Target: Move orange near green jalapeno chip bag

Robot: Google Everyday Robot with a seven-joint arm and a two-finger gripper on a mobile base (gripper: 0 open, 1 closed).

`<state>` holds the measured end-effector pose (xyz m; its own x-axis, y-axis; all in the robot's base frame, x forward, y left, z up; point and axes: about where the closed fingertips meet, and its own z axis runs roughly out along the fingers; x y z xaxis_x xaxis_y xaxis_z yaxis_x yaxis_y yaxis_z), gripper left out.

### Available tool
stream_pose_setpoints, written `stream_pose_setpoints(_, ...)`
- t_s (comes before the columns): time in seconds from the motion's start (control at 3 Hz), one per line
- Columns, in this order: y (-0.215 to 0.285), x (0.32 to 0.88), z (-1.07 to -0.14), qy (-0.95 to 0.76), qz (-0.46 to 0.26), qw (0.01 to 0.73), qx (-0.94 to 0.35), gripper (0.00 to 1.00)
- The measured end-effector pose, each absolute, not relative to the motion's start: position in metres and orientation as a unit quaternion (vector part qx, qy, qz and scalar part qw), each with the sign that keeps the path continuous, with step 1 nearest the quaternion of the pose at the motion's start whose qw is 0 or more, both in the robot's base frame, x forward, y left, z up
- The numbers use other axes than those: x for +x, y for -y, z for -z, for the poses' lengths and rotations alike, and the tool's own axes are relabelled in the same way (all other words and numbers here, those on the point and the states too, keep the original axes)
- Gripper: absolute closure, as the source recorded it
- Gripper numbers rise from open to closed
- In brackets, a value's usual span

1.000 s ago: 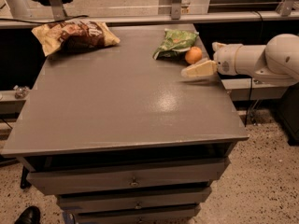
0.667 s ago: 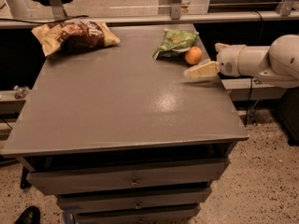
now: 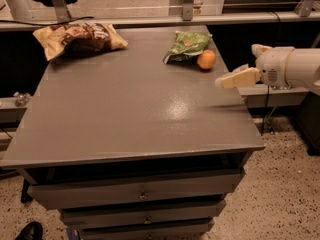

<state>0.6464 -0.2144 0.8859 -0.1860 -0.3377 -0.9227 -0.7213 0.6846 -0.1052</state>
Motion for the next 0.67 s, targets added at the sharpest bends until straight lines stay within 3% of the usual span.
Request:
stream_pose_setpoints(0.33, 0.2268, 0.5972, -0.9153, -0.748, -0.17, 0.516, -0.381, 0.0)
stream_pose_setpoints(0.67, 0.2207, 0.5937, -0.9168, -0.746, -0.176, 0.512, -0.388, 0.0)
